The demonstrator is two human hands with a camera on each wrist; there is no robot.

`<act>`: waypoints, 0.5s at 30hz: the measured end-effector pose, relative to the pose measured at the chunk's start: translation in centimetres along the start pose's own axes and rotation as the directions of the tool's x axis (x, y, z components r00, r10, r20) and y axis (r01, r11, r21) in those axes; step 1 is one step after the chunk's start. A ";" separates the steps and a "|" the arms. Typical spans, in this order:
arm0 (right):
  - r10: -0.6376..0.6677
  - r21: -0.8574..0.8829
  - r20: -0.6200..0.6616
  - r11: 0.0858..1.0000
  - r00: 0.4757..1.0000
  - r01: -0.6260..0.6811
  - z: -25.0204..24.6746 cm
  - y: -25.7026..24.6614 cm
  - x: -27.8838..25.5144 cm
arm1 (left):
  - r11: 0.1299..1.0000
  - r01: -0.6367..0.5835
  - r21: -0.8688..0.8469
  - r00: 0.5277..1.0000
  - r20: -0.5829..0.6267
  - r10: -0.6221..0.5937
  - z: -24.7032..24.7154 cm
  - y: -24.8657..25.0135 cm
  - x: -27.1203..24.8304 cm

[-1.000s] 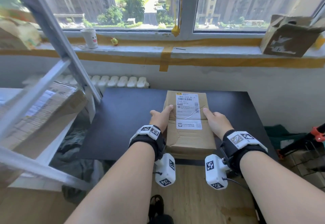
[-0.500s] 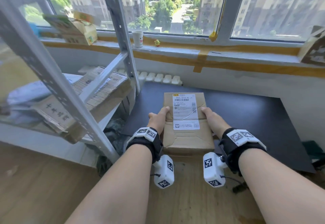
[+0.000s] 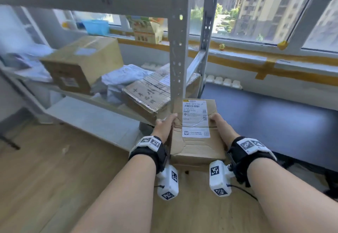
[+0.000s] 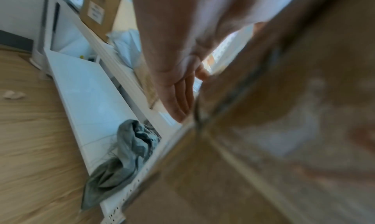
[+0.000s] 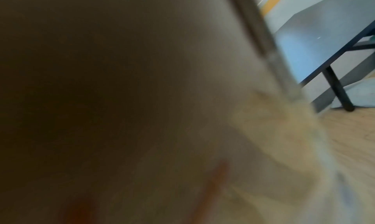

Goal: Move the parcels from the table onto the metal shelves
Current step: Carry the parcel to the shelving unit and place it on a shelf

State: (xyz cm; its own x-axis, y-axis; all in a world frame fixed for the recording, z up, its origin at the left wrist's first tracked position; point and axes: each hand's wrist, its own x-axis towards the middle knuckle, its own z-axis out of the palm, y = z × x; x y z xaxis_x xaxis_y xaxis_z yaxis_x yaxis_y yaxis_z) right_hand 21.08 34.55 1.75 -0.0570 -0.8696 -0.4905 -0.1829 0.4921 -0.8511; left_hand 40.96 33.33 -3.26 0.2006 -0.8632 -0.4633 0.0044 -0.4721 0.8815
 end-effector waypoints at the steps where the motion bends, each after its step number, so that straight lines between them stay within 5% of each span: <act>1: 0.007 0.004 0.034 1.000 0.999 -0.007 1.6 -0.5 -0.7 | 1.000 0.000 -0.019 1.000 -0.004 0.000 -2.1 0.5 -1.1; 7: -0.043 0.108 0.235 0.994 0.971 0.018 9.4 -5.2 -4.2 | 0.985 -0.039 -0.170 0.999 -0.030 0.034 -13.6 4.1 -6.2; 15: -0.284 0.076 0.344 0.958 0.895 0.275 17.8 -17.1 -8.9 | 0.904 -0.359 -0.233 0.933 -0.125 0.339 -25.1 13.8 -9.5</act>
State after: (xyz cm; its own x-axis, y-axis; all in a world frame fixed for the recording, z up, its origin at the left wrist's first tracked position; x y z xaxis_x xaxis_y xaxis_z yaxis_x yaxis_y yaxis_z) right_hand 42.21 34.57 17.33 0.3390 -0.9037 -0.2614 -0.1166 0.2353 -0.9649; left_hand 63.67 39.48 15.53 0.3106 -0.9427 -0.1220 0.1597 -0.0748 0.9843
